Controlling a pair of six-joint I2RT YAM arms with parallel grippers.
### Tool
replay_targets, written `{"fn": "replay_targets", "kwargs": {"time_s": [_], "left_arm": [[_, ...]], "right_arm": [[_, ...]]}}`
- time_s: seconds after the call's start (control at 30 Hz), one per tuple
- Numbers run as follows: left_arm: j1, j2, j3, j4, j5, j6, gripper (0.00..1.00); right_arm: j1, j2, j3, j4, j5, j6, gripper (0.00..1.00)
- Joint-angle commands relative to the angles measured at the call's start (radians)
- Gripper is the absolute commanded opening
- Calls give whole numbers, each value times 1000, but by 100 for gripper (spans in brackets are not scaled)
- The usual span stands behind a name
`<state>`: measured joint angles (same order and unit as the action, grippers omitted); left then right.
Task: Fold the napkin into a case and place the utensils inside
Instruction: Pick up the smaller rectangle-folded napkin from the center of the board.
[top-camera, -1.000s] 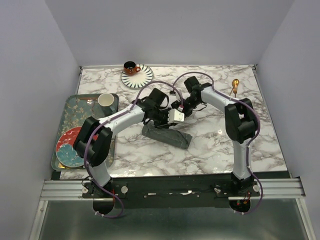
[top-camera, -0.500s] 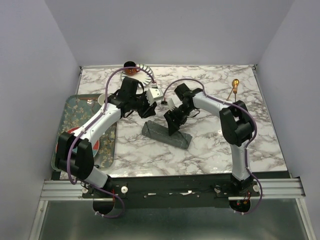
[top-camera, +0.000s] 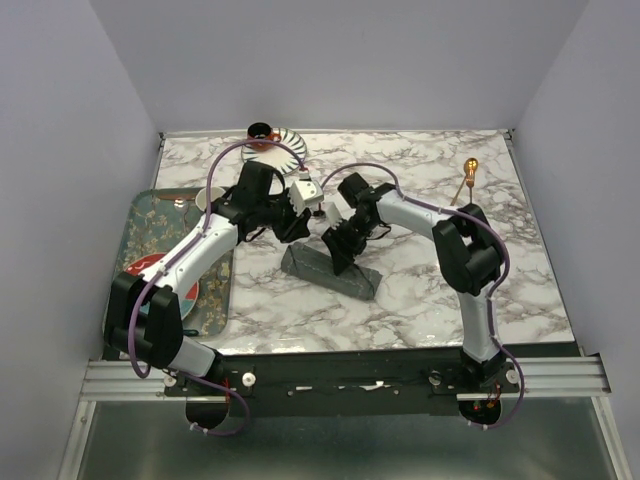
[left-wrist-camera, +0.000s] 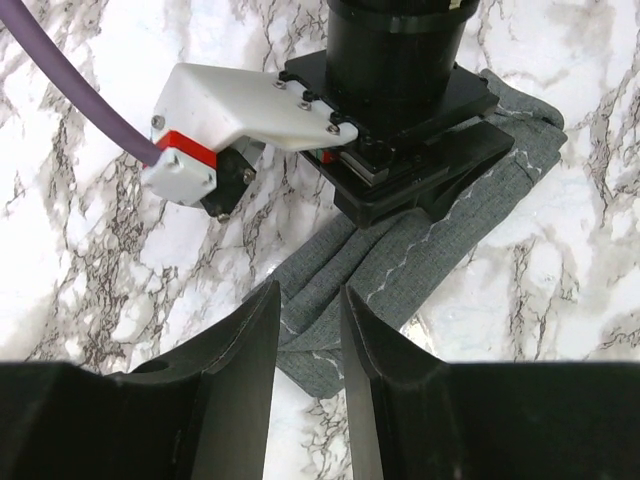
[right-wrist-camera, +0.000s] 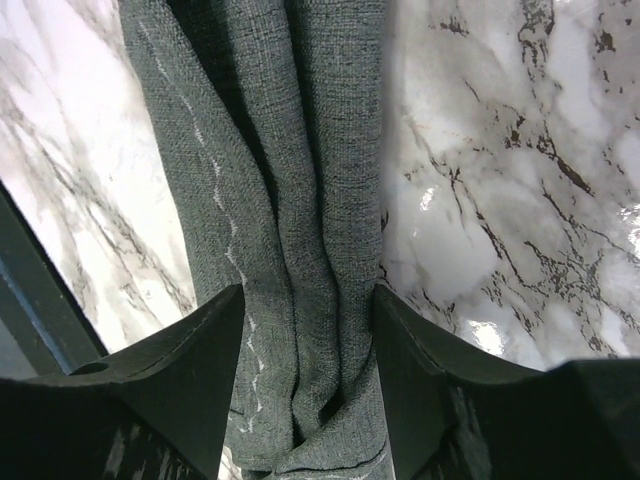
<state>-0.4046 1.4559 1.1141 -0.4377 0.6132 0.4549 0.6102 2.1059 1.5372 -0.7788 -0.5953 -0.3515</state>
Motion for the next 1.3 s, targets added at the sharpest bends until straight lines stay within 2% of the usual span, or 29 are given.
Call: {"fn": "replay_targets", "kwargs": {"time_s": [0.0,0.17,0.3,0.4,0.5,0.6,0.83,1.03,1.27], "left_arm": [[9,-26,-16,30,-7,-16,42],[16,-29,-30,39,-16,-35,42],[36,-34,-46,59,-17,-67,42],[64,-32,-46,65,-13,-88,41],[88,-29,-43,65,-6,-107,42],[102,-29,-40,67,0,-110,41],[110,-34,-50,70,10,-110,41],[113,-35,-59,63,23,-113,41],[141,-23,-60,76,20,-154,41]], "right_arm": [[26,9,-51,79,169,14,61],[60,-6,-78,104,239,23,61],[79,-9,-100,111,285,37,58],[86,-3,-103,110,305,46,49],[88,-4,-101,107,307,51,36],[86,-21,-97,105,292,45,32],[83,-58,-71,98,267,29,12],[82,-89,-75,104,278,11,1],[82,-151,-86,160,409,-50,1]]}}
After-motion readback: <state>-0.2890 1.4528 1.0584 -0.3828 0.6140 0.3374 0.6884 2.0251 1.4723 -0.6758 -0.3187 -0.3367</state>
